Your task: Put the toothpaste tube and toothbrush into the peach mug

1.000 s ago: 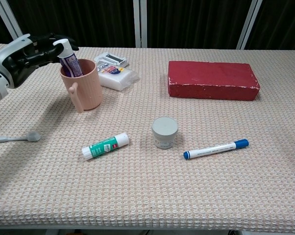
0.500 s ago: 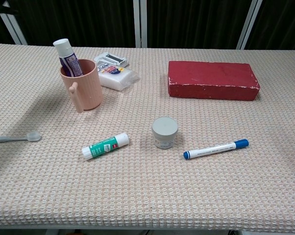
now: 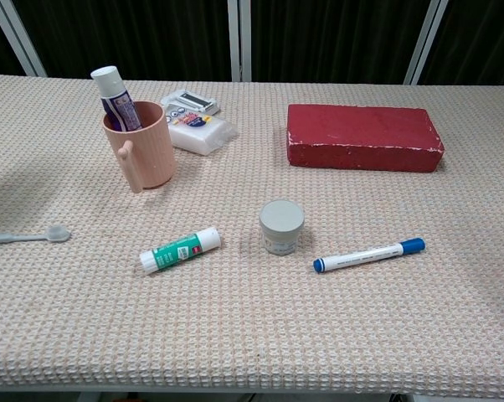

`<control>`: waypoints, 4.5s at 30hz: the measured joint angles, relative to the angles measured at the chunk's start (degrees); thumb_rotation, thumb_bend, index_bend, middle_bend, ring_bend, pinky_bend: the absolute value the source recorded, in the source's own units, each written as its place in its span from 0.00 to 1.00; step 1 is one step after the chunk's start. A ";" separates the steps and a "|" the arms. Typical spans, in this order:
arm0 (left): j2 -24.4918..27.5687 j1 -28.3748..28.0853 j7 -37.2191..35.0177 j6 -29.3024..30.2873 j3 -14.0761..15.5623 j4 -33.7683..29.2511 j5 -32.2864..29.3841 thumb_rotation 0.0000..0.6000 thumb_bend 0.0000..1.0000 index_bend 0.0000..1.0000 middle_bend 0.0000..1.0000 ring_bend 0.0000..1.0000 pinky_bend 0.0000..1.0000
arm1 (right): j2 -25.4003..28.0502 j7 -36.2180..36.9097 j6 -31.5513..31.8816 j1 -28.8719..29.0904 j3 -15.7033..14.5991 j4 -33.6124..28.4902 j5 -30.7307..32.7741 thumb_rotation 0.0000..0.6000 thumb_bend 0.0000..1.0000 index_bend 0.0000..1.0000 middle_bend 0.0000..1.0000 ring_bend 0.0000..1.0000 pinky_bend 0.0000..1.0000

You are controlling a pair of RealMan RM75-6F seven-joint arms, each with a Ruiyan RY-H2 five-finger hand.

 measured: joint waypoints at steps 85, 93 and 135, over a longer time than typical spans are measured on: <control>2.13 -0.33 -11.21 -1.16 -14.03 -18.99 -4.24 1.00 0.40 0.71 0.43 0.29 0.37 | 0.73 2.61 0.59 -0.71 -0.71 0.77 -0.56 0.84 0.48 0.00 0.00 0.00 0.00; 4.18 -7.35 -25.23 -13.68 -19.12 -22.57 -9.16 1.00 0.40 0.72 0.41 0.28 0.34 | 0.54 2.14 -0.19 -0.36 -0.51 0.80 0.09 0.84 0.48 0.00 0.00 0.00 0.00; -8.58 -15.88 -27.67 -24.61 -18.29 -7.94 -15.47 1.00 0.40 0.79 0.33 0.17 0.17 | -0.06 3.05 0.38 -0.80 -0.04 2.47 1.23 0.84 0.48 0.00 0.00 0.00 0.00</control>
